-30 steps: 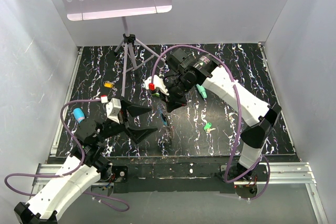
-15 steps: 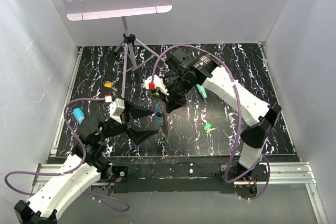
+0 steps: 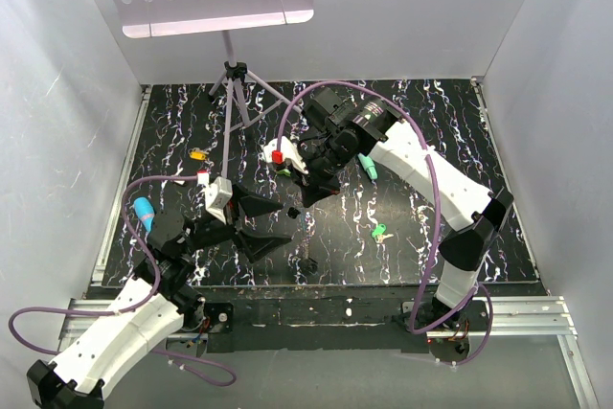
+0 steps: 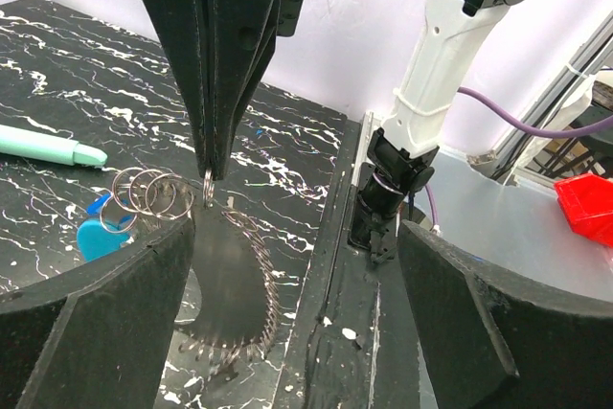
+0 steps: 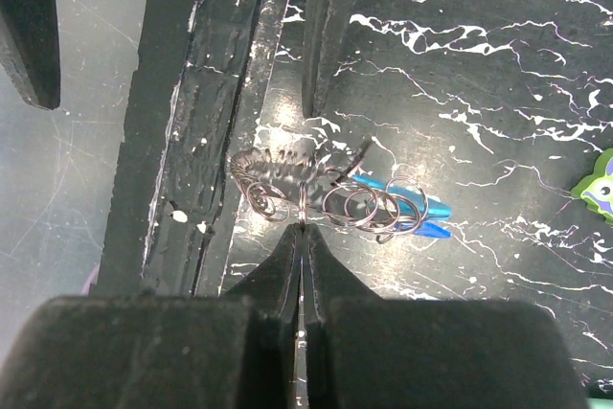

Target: Put the keys on the keyring

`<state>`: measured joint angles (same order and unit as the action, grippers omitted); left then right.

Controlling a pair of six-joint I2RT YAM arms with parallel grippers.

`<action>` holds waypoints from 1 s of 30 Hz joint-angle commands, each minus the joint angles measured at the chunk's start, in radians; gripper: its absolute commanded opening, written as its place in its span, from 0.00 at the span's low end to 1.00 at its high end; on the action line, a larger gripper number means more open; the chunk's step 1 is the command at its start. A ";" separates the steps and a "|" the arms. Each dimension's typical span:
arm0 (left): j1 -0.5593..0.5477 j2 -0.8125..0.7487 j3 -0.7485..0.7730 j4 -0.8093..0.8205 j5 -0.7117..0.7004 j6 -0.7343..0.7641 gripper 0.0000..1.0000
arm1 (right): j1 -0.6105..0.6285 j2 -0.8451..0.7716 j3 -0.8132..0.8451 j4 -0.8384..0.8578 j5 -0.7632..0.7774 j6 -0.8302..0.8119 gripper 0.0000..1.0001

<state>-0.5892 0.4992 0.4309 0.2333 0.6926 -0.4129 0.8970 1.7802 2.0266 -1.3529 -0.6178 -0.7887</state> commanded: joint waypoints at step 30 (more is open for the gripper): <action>-0.004 0.048 -0.003 0.130 0.019 0.020 0.73 | -0.004 -0.008 0.061 -0.193 -0.072 0.006 0.01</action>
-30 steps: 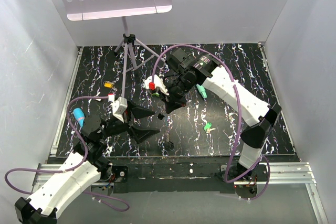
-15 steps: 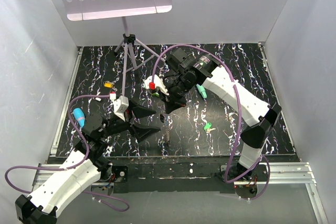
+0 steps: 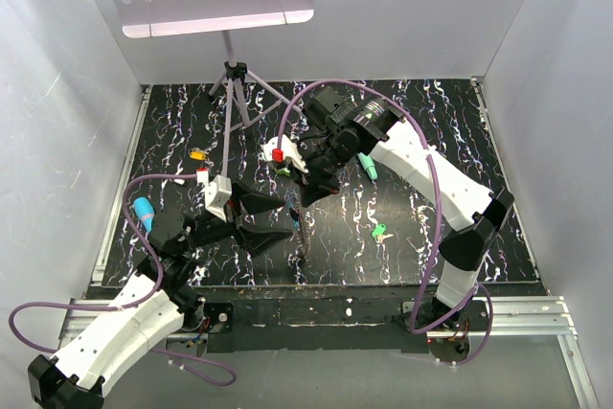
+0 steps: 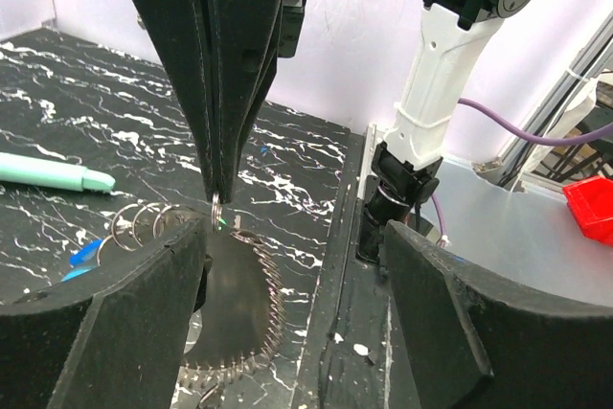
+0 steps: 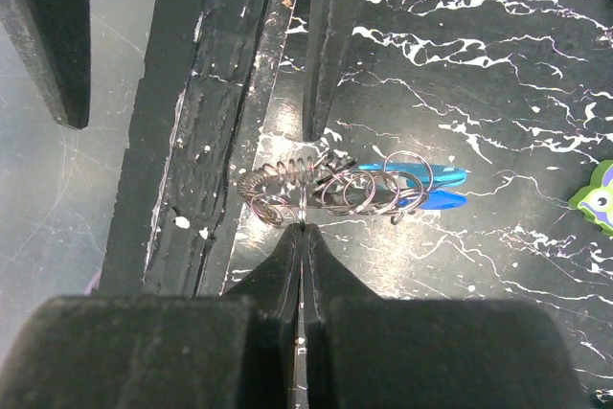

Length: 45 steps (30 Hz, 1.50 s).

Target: Put the keys on the keyring

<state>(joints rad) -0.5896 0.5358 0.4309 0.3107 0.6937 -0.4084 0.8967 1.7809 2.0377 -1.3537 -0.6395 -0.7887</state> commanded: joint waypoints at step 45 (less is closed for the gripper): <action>-0.010 0.196 0.089 0.050 0.012 0.140 0.00 | -0.004 -0.005 0.052 -0.202 -0.091 0.000 0.01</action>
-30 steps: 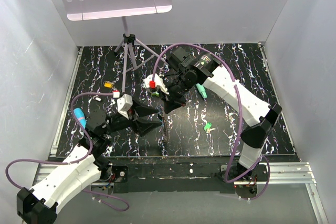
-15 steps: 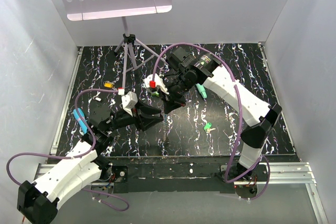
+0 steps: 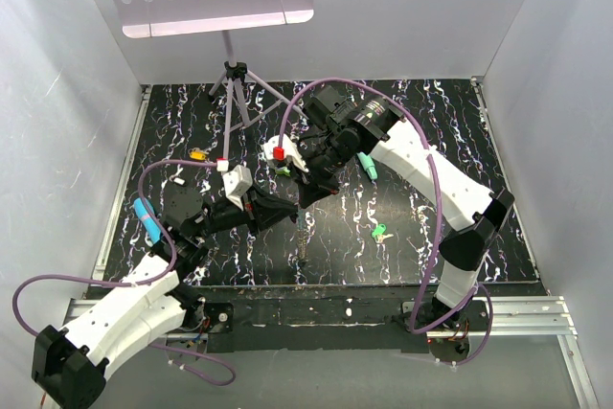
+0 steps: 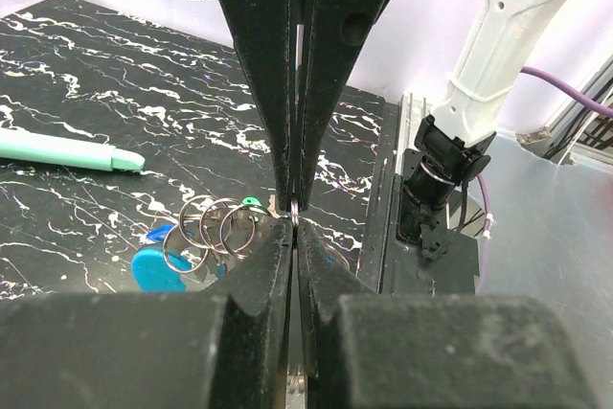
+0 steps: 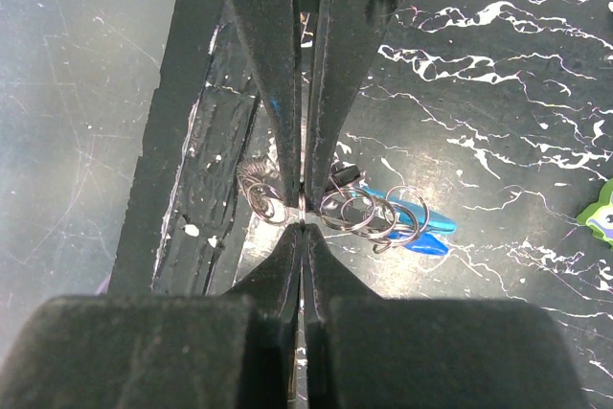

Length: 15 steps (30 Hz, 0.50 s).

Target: Put the keys on the keyring

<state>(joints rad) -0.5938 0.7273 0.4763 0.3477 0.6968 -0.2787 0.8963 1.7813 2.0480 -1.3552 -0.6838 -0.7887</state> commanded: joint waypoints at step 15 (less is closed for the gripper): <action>-0.006 -0.170 -0.182 0.449 -0.085 -0.138 0.00 | -0.164 -0.063 0.109 -0.197 -0.273 -0.016 0.41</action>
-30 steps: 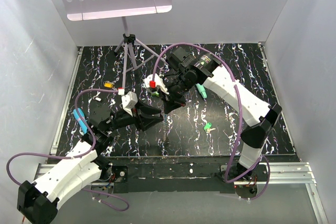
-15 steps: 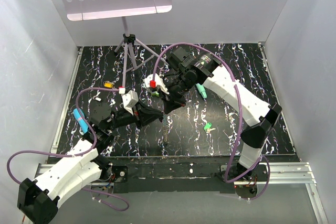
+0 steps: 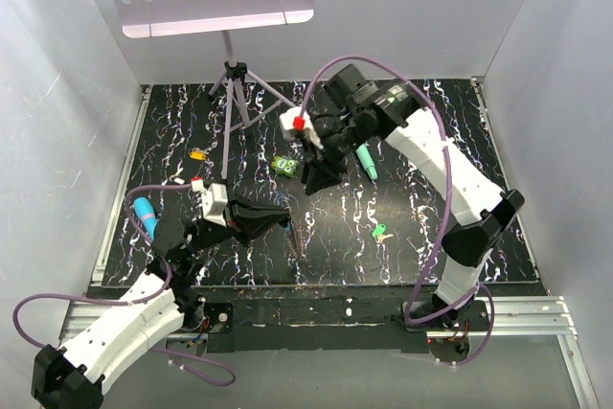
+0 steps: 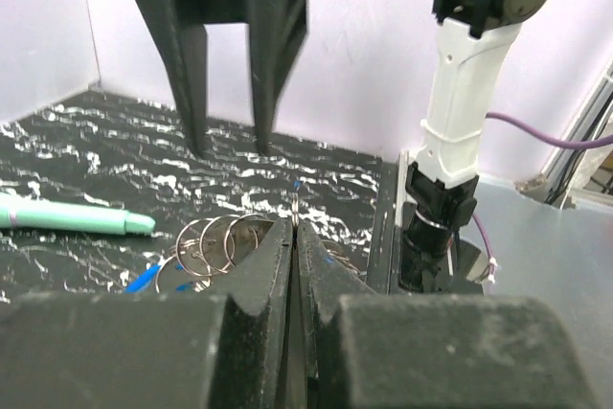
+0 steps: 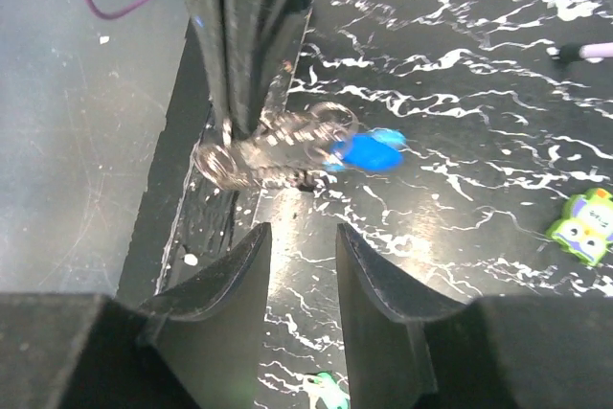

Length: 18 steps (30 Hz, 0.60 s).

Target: Put the keys on the keyring

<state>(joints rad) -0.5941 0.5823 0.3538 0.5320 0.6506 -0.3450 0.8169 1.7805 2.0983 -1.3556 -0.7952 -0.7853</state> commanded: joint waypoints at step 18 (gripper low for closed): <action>-0.006 0.140 -0.072 0.779 -0.002 -0.278 0.00 | -0.053 -0.228 -0.261 0.271 -0.415 0.056 0.42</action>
<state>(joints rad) -0.5941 0.7078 0.2646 1.1797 0.6525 -0.5713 0.7357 1.5406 1.8114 -1.1870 -1.1858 -0.8310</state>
